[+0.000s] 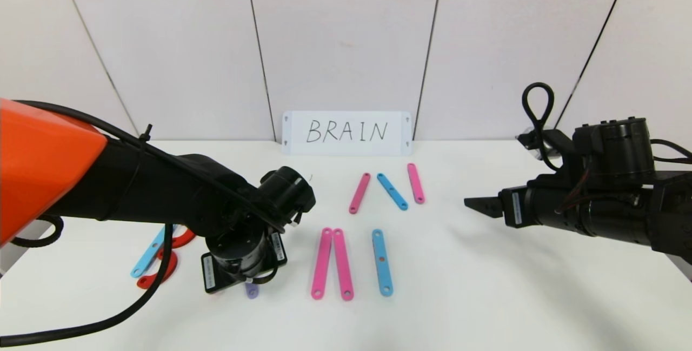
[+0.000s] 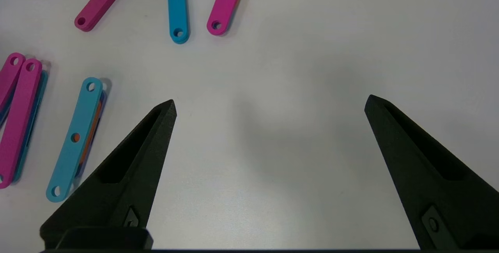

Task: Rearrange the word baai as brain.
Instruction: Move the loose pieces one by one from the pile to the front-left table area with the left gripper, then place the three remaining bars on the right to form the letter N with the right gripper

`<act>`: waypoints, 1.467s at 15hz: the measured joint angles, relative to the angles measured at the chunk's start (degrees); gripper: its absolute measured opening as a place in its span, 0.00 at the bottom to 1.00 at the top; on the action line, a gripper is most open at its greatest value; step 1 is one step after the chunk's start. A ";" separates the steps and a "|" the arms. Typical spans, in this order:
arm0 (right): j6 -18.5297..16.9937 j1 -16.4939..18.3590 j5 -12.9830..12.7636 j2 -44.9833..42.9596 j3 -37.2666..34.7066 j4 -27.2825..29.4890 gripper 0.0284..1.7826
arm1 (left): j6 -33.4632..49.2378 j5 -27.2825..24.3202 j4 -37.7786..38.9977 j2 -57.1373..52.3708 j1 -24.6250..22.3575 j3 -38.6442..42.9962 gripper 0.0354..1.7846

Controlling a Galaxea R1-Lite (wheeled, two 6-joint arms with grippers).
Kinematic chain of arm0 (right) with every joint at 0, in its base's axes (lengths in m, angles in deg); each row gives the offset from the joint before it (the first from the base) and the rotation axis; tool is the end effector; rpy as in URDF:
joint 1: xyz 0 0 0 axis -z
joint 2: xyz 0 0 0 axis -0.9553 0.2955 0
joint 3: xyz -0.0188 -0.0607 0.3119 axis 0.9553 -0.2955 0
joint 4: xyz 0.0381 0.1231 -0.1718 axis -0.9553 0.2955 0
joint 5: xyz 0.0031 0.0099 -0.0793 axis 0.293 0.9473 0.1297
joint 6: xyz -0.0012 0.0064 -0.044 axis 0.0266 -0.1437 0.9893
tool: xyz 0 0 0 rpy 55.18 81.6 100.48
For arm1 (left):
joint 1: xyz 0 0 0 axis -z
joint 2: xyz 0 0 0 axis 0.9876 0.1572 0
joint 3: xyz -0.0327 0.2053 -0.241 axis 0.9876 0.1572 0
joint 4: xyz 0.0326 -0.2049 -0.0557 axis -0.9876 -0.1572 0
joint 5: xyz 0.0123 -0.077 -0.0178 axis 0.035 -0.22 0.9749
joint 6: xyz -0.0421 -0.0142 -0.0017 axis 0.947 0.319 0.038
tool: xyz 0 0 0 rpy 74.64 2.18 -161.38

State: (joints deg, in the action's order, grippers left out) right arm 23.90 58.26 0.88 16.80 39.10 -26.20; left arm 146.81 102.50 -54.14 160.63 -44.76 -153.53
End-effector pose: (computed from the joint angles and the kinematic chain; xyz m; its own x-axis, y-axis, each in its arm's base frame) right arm 0.3056 0.0831 0.1373 0.7783 0.2879 -0.5579 -0.2798 0.9546 0.1023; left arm 0.2911 -0.1921 0.0989 0.4286 0.1568 -0.8898 -0.4338 0.8996 -0.0504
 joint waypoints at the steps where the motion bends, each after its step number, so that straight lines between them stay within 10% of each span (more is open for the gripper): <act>1: 0.00 0.00 0.02 0.00 0.00 0.00 0.95 | -0.17 -0.05 0.22 -0.02 0.07 -0.02 0.68; 6: 0.00 -0.18 0.13 0.02 -0.02 0.00 0.95 | -0.72 -0.22 0.22 -0.91 0.77 -1.26 0.96; 11: -0.28 -0.33 0.41 -0.33 -0.22 -0.02 0.95 | -7.74 -1.35 1.07 -5.27 -0.01 -1.26 0.97; 22: -0.35 -2.56 0.30 -2.69 1.13 0.88 0.95 | -54.31 -30.44 5.81 -17.81 -18.86 -6.52 0.97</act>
State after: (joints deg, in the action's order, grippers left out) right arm 23.55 55.70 1.18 14.10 40.23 -25.32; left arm 92.50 72.06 -48.32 142.82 -63.62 -160.05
